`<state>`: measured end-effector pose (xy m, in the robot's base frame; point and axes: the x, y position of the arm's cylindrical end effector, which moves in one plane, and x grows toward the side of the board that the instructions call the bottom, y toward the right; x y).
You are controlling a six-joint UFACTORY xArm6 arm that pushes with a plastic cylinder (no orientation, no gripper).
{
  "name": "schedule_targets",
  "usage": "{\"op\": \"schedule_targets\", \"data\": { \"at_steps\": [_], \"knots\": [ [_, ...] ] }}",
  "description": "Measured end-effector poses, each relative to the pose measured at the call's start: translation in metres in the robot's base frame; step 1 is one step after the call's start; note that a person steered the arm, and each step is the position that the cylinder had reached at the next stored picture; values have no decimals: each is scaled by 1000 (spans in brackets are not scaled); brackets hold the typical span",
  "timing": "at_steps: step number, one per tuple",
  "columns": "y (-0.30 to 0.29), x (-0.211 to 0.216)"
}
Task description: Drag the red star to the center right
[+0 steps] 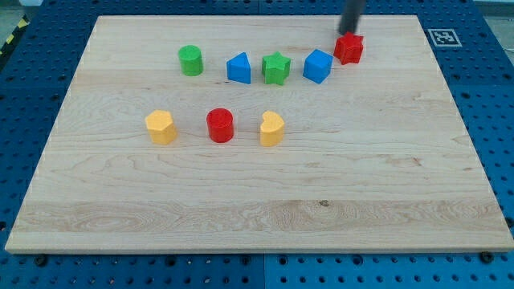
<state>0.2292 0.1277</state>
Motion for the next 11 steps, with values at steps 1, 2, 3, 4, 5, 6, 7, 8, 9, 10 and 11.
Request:
{"op": "schedule_targets", "data": {
  "at_steps": [1,2,3,4,5,6,7,8,9,10,11],
  "knots": [
    [-24,-2],
    [-27,27],
    [-19,42],
    [-4,42],
    [1,42],
    [16,42],
    [35,42],
    [44,47],
    [46,66],
    [55,98],
    [69,135]
  ]
}}
